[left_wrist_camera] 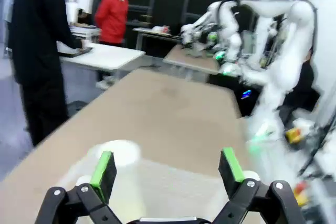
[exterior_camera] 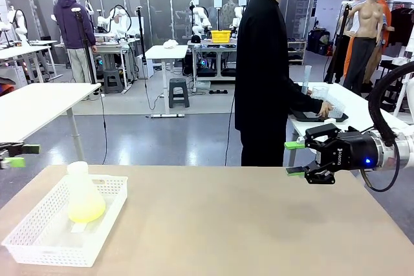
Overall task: Prepare the solutions needed for the experiment.
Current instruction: When the human places the Big flask in the center of the table, pick up the Big flask and place it in the left Organizing basket.
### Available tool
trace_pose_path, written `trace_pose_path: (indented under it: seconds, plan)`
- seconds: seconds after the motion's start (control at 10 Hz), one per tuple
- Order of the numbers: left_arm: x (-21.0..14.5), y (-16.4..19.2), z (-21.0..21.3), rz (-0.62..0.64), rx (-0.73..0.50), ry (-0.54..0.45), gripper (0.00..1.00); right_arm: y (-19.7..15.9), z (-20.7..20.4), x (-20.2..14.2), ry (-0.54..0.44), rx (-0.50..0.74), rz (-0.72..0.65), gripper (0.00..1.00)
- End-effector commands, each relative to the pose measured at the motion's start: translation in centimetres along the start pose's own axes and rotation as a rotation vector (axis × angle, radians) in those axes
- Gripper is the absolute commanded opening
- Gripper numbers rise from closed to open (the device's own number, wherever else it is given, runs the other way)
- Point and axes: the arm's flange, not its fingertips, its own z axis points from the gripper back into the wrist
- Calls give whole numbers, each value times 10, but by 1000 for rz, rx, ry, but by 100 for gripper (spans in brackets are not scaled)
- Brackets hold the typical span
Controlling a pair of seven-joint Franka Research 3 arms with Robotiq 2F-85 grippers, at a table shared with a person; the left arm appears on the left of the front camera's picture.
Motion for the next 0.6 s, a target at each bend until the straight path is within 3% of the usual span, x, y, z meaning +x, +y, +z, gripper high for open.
trace_pose_path:
  seconds: [0.0,0.2,0.4,0.5]
  plan:
    - [25,-51,-13,464,-83,63,100,2,-1,0,2,7,6,68]
    - [23,-65,-25,666,-124,71,100,2,-1,0,2,7,6,68]
    - [2,-57,-35,1004,-107,61,100,2,-1,0,2,7,6,68]
    - [1,-55,-39,1056,-97,73,100,2,-1,0,2,7,6,68]
